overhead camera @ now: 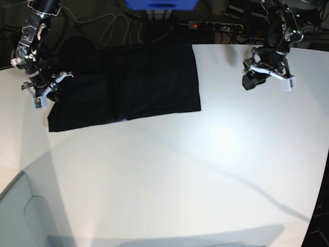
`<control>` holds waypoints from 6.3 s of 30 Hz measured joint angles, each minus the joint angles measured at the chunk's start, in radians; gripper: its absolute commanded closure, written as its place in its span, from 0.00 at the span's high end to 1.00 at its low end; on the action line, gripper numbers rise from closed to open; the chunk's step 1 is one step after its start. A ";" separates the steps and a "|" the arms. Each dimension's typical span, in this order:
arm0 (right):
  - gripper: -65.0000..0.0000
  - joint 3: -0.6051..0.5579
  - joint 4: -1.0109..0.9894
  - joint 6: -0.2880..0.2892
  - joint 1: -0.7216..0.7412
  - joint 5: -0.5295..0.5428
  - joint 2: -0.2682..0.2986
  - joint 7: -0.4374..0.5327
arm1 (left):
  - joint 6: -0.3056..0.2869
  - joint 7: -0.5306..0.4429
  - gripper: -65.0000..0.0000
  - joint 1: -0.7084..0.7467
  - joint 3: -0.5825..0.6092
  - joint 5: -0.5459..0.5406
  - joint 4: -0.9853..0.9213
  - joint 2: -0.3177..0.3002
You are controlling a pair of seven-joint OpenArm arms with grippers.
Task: Fold the T-shirt properly
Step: 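Release the shirt and raise the left gripper away, then grasp the shirt's end with the right gripper and fold it over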
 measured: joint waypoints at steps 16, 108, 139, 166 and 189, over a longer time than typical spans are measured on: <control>0.00 -0.029 0.455 0.003 -0.122 -0.049 -0.101 -0.064 | 0.004 -0.014 0.41 0.020 0.290 0.000 -0.054 0.000; 0.00 -0.189 0.501 0.090 -0.157 -0.052 -0.071 -0.062 | 0.012 -0.015 0.41 -0.022 0.383 0.004 -0.130 0.022; 0.00 -0.757 0.507 0.090 -0.089 -0.062 -0.105 -0.072 | -0.011 -0.047 0.41 -0.098 0.451 0.201 -0.190 0.101; 0.16 -0.856 0.348 0.090 0.031 -0.058 -0.167 -0.066 | 0.012 -0.019 0.41 -0.058 0.440 0.240 -0.103 0.045; 0.68 -0.812 0.456 0.090 0.029 -0.049 -0.103 -0.055 | 0.011 -0.001 0.41 -0.002 0.274 0.229 -0.005 0.041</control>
